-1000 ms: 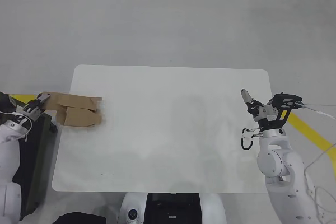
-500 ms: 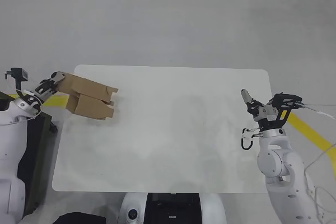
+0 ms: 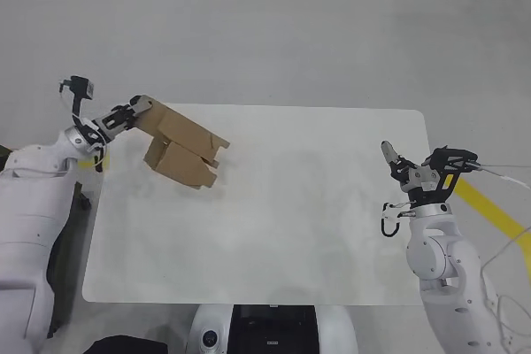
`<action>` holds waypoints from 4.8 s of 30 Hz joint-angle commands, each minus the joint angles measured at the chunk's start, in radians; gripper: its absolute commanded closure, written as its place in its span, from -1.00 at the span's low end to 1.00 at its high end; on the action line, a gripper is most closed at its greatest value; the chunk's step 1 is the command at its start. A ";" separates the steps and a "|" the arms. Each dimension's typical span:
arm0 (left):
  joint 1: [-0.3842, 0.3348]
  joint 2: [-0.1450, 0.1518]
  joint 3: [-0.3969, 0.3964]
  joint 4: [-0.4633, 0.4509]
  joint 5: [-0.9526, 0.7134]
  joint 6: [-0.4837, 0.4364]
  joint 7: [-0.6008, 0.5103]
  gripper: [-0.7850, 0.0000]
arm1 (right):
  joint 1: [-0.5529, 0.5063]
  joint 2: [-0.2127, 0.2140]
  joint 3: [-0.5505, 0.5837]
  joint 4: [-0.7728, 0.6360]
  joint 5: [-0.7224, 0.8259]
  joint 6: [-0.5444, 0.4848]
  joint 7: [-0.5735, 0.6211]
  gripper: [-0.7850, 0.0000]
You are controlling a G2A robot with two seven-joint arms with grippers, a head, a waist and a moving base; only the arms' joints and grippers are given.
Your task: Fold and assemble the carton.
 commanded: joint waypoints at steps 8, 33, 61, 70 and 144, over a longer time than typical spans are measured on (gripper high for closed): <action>0.010 -0.030 0.094 -0.192 0.045 0.064 0.065 1.00 | 0.000 0.000 0.000 0.000 0.000 0.000 0.000 -1.00; 0.090 -0.054 0.148 -0.466 0.076 0.144 0.110 1.00 | 0.000 0.000 0.000 0.000 0.000 0.000 0.000 -1.00; 0.090 -0.054 0.148 -0.466 0.076 0.144 0.110 1.00 | 0.000 0.000 0.000 0.000 0.000 0.000 0.000 -1.00; 0.112 -0.058 0.165 -0.534 0.138 0.171 0.115 1.00 | 0.019 0.008 0.001 -0.032 0.120 -0.170 0.288 -1.00; -0.188 -0.251 0.536 -0.114 -0.196 0.171 -0.372 1.00 | 0.420 0.031 -0.371 0.449 1.252 -0.668 1.204 0.17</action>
